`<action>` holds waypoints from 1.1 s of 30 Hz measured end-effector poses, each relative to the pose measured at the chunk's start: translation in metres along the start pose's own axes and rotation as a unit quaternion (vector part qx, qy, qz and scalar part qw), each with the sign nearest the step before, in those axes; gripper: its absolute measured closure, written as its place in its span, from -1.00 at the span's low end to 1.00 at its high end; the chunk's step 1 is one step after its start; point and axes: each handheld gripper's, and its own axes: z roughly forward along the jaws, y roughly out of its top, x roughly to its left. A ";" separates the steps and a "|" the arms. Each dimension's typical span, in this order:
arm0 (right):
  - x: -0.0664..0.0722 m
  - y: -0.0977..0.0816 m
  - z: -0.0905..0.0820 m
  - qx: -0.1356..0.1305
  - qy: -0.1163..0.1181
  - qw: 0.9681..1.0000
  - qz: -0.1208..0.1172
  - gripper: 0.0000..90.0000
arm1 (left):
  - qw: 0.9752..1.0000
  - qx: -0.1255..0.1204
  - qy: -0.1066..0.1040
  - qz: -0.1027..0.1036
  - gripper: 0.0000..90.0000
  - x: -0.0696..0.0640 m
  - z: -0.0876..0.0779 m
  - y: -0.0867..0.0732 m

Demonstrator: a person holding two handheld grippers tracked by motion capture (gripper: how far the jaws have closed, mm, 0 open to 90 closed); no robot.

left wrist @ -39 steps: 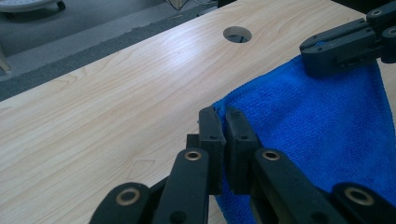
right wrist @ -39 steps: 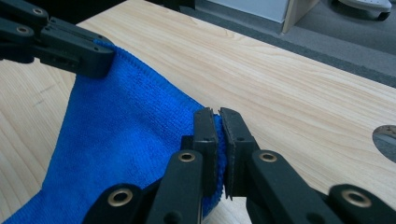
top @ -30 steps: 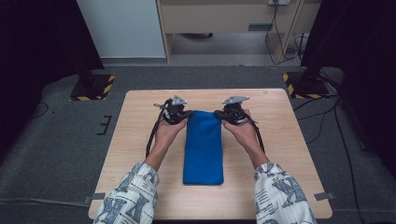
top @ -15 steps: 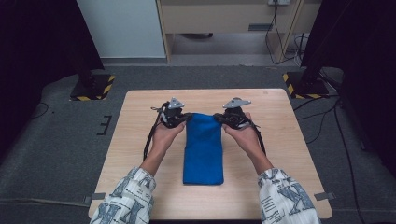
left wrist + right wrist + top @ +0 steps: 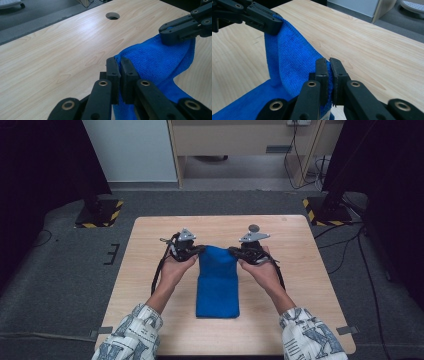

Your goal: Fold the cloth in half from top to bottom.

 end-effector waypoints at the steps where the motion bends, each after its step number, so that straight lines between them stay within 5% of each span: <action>1: 0.001 -0.001 -0.002 -0.001 0.002 1.000 -0.001 0.91 | 1.000 0.001 -0.001 0.003 0.92 -0.001 -0.001 -0.001; 11: 0.017 -0.013 -0.020 -0.006 0.016 1.000 -0.019 0.90 | 1.000 -0.001 -0.014 0.014 0.91 -0.015 -0.013 -0.007; 33: 0.038 -0.034 -0.032 -0.007 0.039 0.999 -0.016 0.89 | 0.999 0.009 -0.033 0.027 0.89 -0.034 -0.030 -0.027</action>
